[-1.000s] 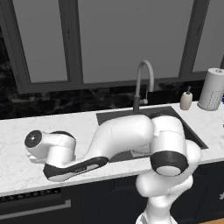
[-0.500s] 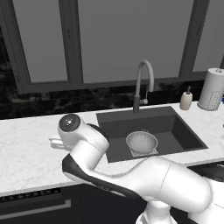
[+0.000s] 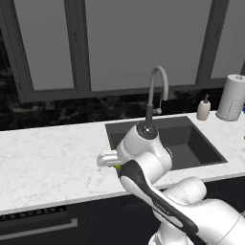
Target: Put the colander in the sink, put the pear, pear in the colander, and turn on the sink faucet and pour water over the colander.
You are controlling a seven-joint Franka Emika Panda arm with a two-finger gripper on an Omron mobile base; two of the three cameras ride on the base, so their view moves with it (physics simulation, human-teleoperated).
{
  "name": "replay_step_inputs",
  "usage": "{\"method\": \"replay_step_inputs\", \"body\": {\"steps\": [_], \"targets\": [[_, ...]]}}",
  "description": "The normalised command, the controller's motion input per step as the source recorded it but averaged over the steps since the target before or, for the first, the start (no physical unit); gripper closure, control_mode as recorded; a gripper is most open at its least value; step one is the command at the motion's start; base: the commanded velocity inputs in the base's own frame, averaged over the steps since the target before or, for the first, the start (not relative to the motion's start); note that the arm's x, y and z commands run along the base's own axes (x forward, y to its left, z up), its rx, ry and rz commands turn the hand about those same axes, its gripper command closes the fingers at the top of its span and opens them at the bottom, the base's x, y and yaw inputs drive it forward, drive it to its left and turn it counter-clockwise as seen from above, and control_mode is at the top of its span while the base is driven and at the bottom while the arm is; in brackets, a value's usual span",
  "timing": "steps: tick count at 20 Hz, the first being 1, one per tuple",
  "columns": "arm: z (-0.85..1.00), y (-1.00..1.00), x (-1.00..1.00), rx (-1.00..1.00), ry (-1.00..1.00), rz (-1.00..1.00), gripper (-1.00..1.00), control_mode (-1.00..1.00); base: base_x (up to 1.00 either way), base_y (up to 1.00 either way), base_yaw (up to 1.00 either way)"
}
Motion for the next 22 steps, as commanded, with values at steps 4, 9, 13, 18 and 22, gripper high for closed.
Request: {"method": "replay_step_inputs", "body": {"steps": [4,9,13,18,22], "targets": [[0.0,-1.0,0.02,-0.04,0.08,0.47,1.0,-1.0,0.0,0.0,0.0],[-0.01,-0.97,0.03,-0.12,0.12,0.37,1.0,-1.0,0.0,0.0,0.0],[-0.04,-0.99,0.0,-0.03,0.01,0.18,1.0,-1.0,0.0,0.0,0.0],[-0.18,-1.0,0.01,0.01,0.0,0.02,1.0,-1.0,0.0,0.0,0.0],[-0.21,-0.93,0.21,0.01,0.0,0.0,1.0,-1.0,0.0,0.0,0.0]]}}
